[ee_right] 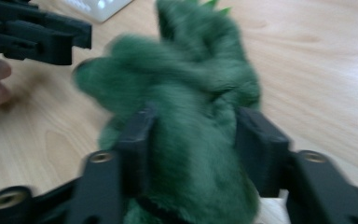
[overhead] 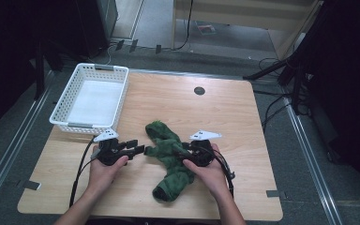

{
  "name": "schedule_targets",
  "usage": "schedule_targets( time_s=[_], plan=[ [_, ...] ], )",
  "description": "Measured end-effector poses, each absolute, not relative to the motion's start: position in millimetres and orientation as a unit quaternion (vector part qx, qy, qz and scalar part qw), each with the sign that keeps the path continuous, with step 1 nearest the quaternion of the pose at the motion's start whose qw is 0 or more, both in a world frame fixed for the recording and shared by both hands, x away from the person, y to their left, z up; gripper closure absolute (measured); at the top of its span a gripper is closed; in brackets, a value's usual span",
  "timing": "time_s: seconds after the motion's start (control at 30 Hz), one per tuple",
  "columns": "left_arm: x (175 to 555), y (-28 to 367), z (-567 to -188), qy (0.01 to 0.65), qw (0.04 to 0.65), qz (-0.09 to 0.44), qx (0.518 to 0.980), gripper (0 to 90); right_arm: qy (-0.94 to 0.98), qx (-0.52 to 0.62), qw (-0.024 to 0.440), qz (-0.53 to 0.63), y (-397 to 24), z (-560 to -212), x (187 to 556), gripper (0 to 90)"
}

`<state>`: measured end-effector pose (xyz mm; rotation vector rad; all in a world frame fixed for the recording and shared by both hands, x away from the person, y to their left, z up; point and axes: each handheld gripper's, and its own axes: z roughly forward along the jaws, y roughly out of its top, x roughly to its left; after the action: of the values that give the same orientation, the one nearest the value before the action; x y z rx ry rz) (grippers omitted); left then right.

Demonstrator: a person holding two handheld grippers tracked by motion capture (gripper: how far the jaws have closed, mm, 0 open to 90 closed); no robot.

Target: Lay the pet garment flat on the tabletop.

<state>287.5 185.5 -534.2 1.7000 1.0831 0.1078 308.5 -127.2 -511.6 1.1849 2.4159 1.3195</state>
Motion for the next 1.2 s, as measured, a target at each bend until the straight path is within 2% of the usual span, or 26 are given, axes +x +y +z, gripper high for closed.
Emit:
schedule_targets(
  time_s=[0.1,0.2,0.3,0.33,0.4,0.43,0.47,0.5,0.57,0.67,0.83,0.93,0.97,1.07,1.13,1.2],
  plan=[
    [288.8,182.5,-535.3,0.459,0.536,0.039,0.708,45.8,0.754,0.433,0.063,0.489,-149.4,-504.8,310.7,41.9],
    [289.6,177.4,-539.0,0.458,0.529,0.026,0.714,44.1,0.768,0.411,0.038,0.489,-148.2,-506.7,307.1,37.6],
    [288.5,170.0,-540.6,0.448,0.529,0.014,0.721,43.5,0.788,0.396,0.040,0.470,-141.4,-511.0,303.3,37.2],
    [287.8,166.9,-541.0,0.447,0.528,0.012,0.722,43.7,0.794,0.393,0.046,0.462,-138.6,-513.2,301.8,41.8],
    [287.1,162.2,-542.6,0.443,0.513,0.014,0.735,46.8,0.797,0.394,0.059,0.454,-137.0,-516.9,301.0,59.5],
    [286.8,159.7,-544.4,0.439,0.503,0.012,0.745,60.5,0.785,0.416,0.056,0.456,-141.4,-518.4,303.1,74.5],
    [286.5,158.3,-545.5,0.436,0.496,0.011,0.751,60.5,0.785,0.416,0.056,0.456,-141.4,-518.4,303.1,74.5],
    [285.7,156.4,-546.9,0.433,0.488,0.011,0.758,72.0,0.776,0.427,0.064,0.460,-146.6,-518.0,304.8,79.7],
    [284.0,153.1,-547.9,0.418,0.477,0.010,0.773,80.3,0.770,0.435,0.066,0.463,-152.0,-516.4,305.9,81.8],
    [283.5,150.7,-547.7,0.412,0.474,0.013,0.778,84.2,0.770,0.430,0.072,0.465,-157.1,-513.2,304.8,81.5],
    [282.4,147.8,-549.4,0.406,0.462,0.021,0.788,85.4,0.782,0.429,0.081,0.444,-160.7,-513.6,304.0,77.8],
    [282.3,148.1,-549.2,0.408,0.463,0.020,0.786,85.2,0.785,0.449,0.103,0.414,-166.1,-517.7,307.2,77.2],
    [282.2,148.2,-549.0,0.408,0.463,0.020,0.787,84.3,0.781,0.466,0.118,0.400,-170.4,-518.5,310.0,74.1],
    [282.1,148.3,-548.9,0.405,0.469,0.018,0.784,82.8,0.763,0.481,0.120,0.415,-173.2,-513.1,311.9,68.9],
    [282.4,147.7,-549.3,0.405,0.474,0.017,0.782,79.2,0.744,0.470,0.123,0.458,-161.9,-491.8,316.4,64.4],
    [282.4,147.3,-549.4,0.406,0.475,0.017,0.780,78.3,0.745,0.462,0.119,0.466,-155.4,-486.4,318.3,62.8]
  ],
)
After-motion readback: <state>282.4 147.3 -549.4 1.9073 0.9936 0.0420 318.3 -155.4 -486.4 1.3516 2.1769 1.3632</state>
